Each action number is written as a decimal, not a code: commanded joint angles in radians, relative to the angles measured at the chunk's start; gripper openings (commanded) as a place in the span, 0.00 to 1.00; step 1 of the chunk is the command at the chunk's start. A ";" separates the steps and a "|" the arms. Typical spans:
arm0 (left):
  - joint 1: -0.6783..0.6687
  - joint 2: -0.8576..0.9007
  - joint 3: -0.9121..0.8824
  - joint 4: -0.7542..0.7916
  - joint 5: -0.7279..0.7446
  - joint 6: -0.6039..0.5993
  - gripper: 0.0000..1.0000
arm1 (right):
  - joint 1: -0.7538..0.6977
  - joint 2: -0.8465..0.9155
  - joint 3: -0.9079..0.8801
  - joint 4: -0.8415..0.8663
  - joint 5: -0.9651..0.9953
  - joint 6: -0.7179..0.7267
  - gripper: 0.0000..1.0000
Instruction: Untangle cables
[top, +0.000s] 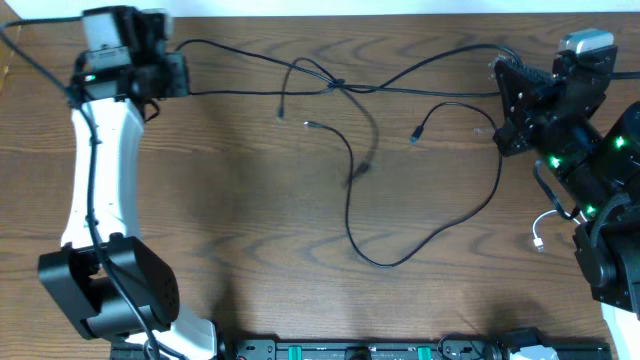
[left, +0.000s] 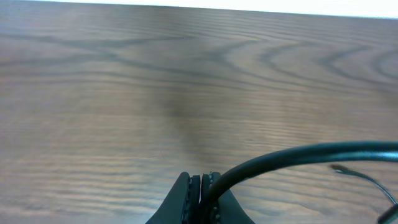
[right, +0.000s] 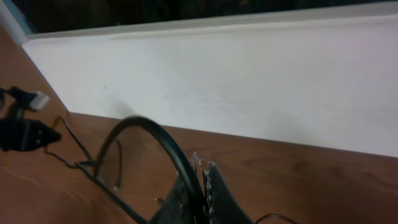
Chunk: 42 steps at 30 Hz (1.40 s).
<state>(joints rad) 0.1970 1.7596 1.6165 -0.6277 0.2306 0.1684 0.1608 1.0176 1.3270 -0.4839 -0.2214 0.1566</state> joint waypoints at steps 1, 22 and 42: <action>0.089 -0.018 0.022 0.007 -0.076 -0.027 0.08 | -0.042 -0.025 0.001 -0.006 0.041 -0.008 0.01; 0.327 0.021 0.022 0.042 -0.086 -0.125 0.12 | -0.182 -0.129 0.001 -0.127 0.134 -0.053 0.01; 0.331 0.045 0.022 0.032 -0.277 -0.229 0.12 | -0.182 -0.176 0.001 -0.244 0.436 0.031 0.01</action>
<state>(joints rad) 0.5076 1.7901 1.6165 -0.6048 0.1032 0.0029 -0.0048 0.8822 1.3247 -0.7300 0.0067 0.1589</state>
